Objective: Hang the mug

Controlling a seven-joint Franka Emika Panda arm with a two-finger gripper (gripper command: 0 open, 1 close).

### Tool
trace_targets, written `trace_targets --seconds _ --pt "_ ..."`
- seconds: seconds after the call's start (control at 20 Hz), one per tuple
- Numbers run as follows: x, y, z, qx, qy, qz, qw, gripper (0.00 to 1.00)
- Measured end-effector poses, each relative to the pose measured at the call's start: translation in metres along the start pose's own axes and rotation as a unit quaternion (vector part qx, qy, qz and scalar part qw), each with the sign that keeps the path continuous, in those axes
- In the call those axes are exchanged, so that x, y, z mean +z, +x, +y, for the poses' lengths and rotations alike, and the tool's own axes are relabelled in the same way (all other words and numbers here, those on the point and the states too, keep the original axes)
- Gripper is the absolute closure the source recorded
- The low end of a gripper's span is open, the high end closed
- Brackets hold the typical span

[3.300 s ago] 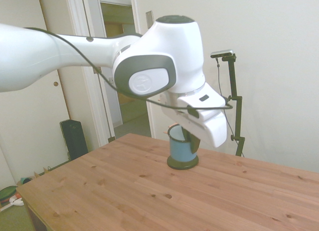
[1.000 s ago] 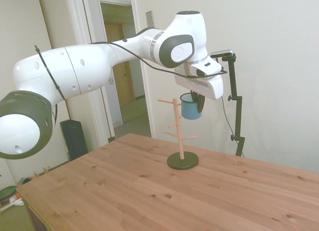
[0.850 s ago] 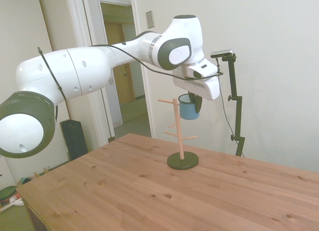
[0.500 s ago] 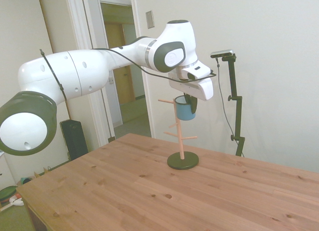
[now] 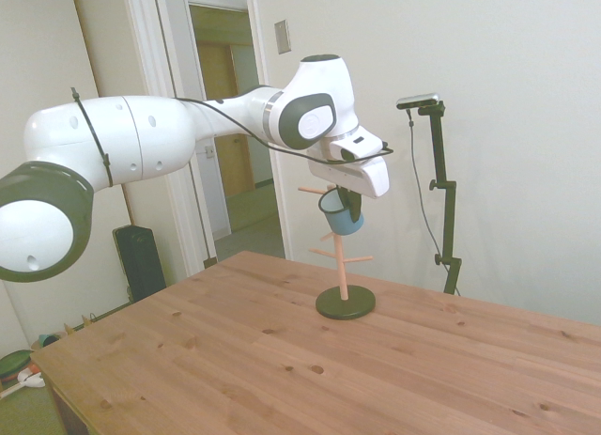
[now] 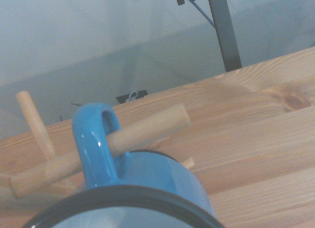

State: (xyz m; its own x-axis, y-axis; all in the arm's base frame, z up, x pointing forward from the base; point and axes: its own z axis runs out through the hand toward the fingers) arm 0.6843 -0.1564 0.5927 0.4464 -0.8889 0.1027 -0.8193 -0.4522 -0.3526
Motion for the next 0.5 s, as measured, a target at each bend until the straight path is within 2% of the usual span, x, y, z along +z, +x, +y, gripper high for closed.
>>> trace_targets --seconds 0.5 --pt "-0.002 -0.009 0.025 0.009 -0.002 0.001 1.0000 0.00"
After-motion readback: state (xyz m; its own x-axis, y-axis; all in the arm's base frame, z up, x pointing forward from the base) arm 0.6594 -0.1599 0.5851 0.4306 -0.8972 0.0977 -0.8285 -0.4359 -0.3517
